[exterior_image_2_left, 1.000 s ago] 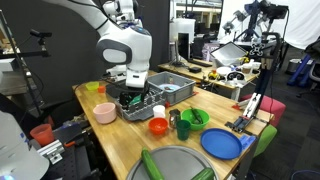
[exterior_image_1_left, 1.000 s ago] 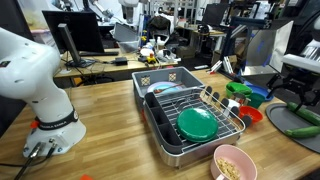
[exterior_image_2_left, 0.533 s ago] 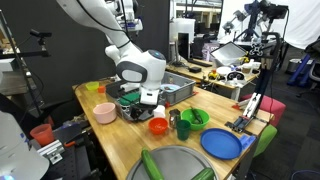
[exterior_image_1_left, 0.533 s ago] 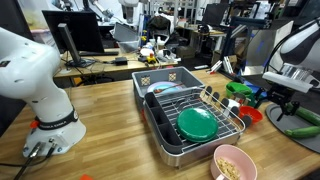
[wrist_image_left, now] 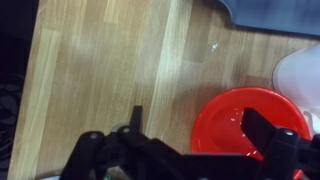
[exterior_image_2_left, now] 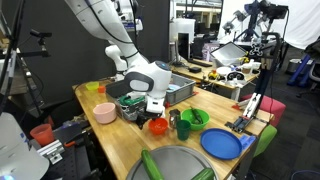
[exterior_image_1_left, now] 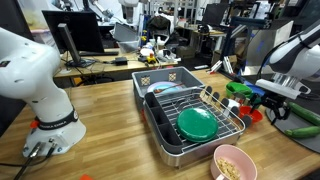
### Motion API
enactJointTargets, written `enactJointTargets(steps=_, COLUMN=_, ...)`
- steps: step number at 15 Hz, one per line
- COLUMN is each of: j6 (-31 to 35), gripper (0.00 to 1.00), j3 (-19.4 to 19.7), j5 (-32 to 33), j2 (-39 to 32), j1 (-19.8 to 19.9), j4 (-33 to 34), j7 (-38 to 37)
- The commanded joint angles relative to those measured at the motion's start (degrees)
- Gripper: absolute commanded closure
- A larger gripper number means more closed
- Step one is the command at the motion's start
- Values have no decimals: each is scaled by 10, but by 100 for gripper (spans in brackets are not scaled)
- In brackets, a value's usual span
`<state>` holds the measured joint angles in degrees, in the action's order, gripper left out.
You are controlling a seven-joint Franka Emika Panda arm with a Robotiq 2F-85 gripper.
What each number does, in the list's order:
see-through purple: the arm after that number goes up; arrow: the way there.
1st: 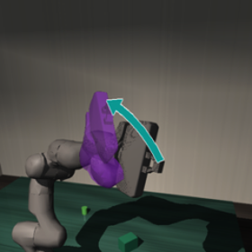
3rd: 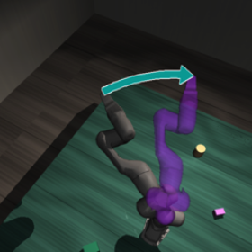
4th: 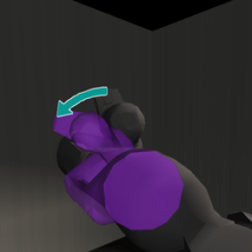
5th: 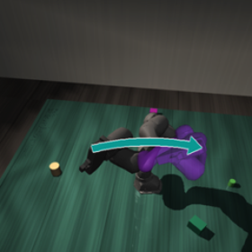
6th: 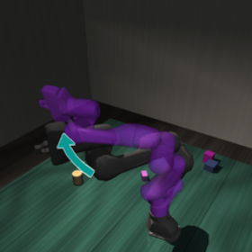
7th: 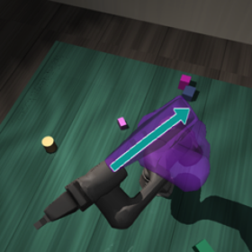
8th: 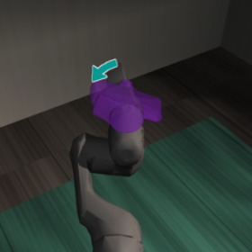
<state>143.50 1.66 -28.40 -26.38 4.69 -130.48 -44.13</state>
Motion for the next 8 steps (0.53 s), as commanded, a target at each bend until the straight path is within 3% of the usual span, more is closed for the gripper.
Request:
enactJointTargets(steps=1, j6=38, gripper=0, j3=10, j5=0, j2=-23, j1=-8, j4=9, j7=16)
enactJointTargets(steps=7, j6=93, gripper=0, j3=11, j5=-7, j2=-48, j1=-3, j4=15, j7=12)
enactJointTargets(steps=8, j6=94, gripper=9, j3=9, j5=-10, j2=-49, j1=-1, j4=17, j7=13)
